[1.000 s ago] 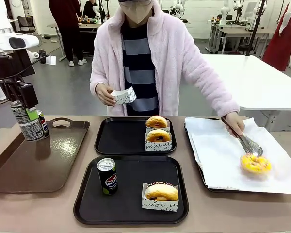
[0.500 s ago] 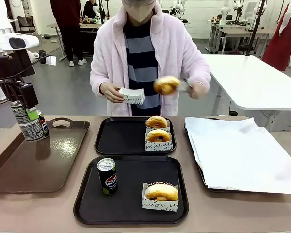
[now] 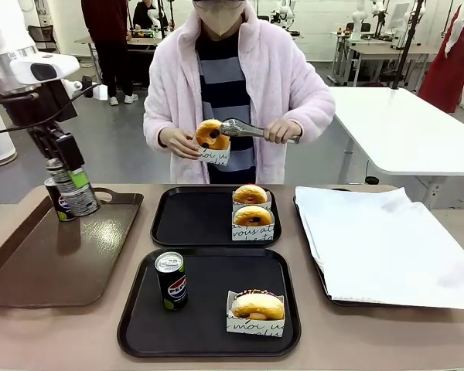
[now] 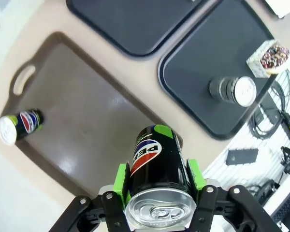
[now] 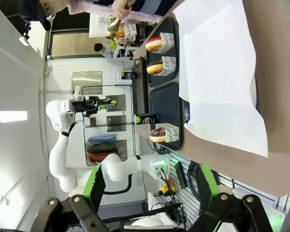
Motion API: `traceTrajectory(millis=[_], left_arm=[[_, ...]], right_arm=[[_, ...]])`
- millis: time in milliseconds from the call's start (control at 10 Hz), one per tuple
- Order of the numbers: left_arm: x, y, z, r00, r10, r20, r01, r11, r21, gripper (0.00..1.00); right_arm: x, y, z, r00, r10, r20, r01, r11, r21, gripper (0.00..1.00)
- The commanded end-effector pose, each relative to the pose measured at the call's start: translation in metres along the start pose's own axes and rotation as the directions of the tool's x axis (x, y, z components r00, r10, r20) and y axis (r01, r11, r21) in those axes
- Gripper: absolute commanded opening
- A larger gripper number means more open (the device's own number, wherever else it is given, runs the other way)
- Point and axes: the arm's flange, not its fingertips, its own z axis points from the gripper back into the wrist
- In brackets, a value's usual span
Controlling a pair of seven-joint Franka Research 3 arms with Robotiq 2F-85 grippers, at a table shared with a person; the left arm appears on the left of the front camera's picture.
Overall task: Set up donuts and drinks on trays.
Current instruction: Pick up one Pepsi coke from the Handle tray and place it on the Flat Tray without a Pepsi coke.
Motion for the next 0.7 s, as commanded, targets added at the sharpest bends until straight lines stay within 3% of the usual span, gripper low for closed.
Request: traceTrajectory(millis=[0,600], left_arm=[[0.002,0.002,-0.011,0.996,-0.044,0.076,0.044,0.999,0.000,0.58],[0.009,-0.003,-0.024,0.990,-0.077,0.117,0.071,0.996,0.051,0.58]], right_arm=[[-0.001,0.001,0.001,1.000,0.007,-0.001,-0.007,1.000,0.012,1.00],[-0.001,0.001,0.001,1.000,0.007,-0.001,-0.007,1.000,0.012,1.00]])
